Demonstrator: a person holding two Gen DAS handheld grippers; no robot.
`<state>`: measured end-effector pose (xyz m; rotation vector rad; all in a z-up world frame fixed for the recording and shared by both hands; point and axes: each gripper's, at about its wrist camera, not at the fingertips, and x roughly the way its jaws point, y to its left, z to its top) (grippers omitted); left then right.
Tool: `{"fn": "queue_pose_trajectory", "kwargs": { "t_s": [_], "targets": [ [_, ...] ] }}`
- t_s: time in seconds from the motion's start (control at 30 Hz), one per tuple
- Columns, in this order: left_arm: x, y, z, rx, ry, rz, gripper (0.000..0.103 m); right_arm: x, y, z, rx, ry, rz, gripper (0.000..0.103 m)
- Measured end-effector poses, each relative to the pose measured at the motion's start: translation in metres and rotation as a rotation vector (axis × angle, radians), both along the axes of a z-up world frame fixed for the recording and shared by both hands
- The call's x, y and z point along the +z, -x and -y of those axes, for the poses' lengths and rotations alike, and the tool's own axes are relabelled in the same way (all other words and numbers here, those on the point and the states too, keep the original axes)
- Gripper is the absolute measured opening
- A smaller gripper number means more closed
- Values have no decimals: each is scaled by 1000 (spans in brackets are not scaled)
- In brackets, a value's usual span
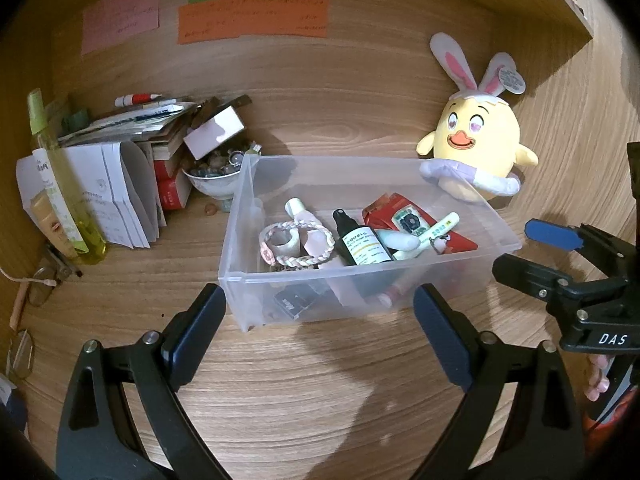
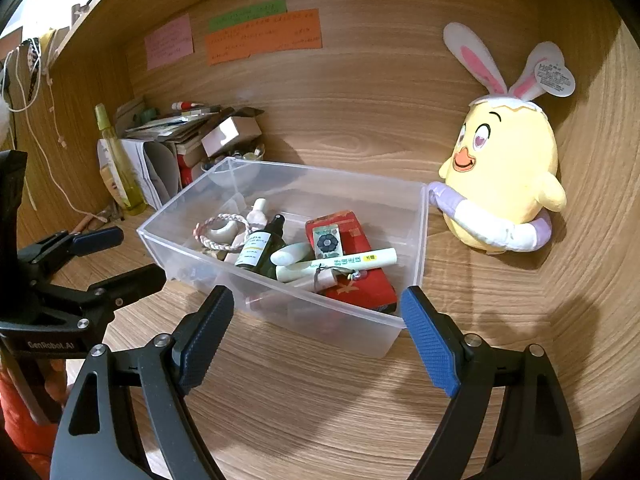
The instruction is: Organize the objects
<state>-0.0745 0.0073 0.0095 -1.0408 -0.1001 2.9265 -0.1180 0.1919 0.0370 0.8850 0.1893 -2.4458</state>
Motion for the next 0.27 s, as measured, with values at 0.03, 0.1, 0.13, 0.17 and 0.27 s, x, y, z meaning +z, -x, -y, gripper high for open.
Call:
{"fn": "queue_pose_trajectory", "kwargs": {
  "t_s": [0.03, 0.1, 0.13, 0.17, 0.27],
  "targets": [
    [0, 0, 0, 2, -3, -1, 96, 0, 0, 1, 0, 0, 1, 84],
    [0, -1, 1, 6, -6, -4, 96, 0, 0, 0, 0, 2, 2, 84],
    [1, -2, 2, 9, -6, -8, 96, -1, 1, 0, 0, 3, 4, 84],
    [1, -2, 2, 10, -6, -10, 96, -1, 1, 1, 0, 3, 8, 84],
    [3, -3, 3, 13, -2, -15, 96, -2, 1, 3, 4, 0, 10, 84]
  ]
}}
